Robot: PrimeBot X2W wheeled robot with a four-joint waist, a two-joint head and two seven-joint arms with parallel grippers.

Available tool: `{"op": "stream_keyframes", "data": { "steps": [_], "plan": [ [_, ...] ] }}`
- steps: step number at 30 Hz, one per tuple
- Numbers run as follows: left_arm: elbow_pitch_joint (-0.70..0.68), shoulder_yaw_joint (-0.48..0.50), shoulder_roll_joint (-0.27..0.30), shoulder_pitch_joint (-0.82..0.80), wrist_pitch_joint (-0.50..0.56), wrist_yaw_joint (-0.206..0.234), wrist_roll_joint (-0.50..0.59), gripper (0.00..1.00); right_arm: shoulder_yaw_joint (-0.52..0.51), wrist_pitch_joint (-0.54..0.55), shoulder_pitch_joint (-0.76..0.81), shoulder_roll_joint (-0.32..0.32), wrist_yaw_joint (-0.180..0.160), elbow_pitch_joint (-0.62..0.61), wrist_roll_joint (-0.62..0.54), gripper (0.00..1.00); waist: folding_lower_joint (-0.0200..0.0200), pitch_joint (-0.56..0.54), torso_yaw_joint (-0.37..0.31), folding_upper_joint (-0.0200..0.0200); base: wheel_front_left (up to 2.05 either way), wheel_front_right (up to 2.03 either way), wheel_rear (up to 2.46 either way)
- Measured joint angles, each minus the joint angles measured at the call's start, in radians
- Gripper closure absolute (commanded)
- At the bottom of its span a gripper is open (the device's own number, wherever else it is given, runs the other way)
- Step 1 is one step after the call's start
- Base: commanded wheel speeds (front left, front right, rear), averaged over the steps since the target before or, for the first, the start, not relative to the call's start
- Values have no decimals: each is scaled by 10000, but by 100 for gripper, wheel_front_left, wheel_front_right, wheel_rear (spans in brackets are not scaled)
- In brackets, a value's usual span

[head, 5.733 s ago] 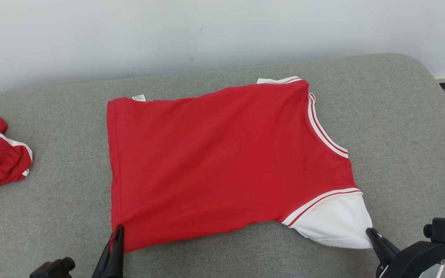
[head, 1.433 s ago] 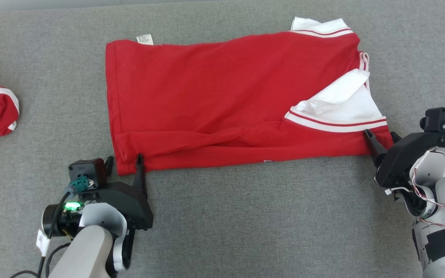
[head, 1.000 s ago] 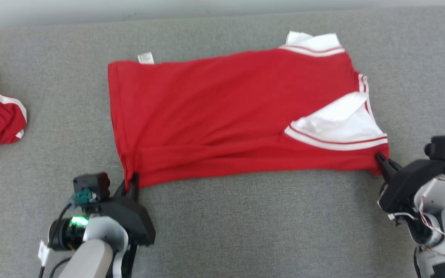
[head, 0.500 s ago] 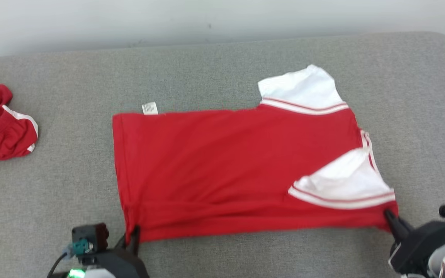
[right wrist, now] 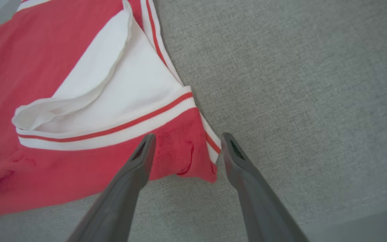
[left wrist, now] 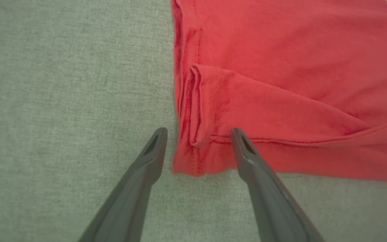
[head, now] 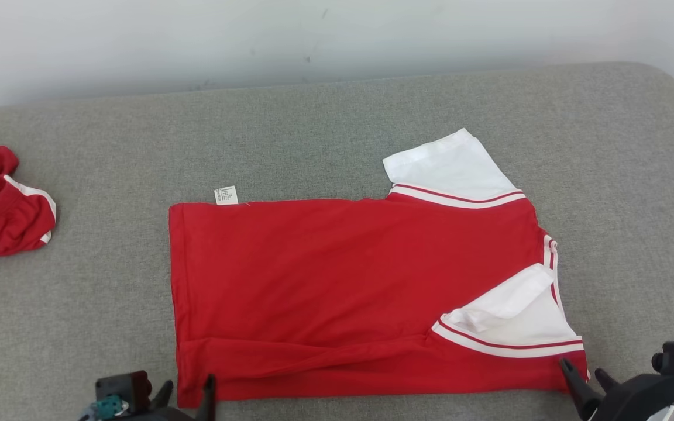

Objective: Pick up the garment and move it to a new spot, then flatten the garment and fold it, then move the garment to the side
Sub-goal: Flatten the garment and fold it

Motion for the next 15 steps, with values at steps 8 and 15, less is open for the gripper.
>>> {"op": "stream_keyframes", "data": {
  "steps": [8,15],
  "plan": [
    [-715,372,410,-448,334,138,-27,0,167,658,-1329,-322,0,-1062,-623,0,0,225,18,0,0,0,0],
    [-368,512,623,-2588,1097,-65,-10,0,640,1651,-3982,-1384,0,-894,-698,0,1,740,65,1,0,0,0]
  ]
}}
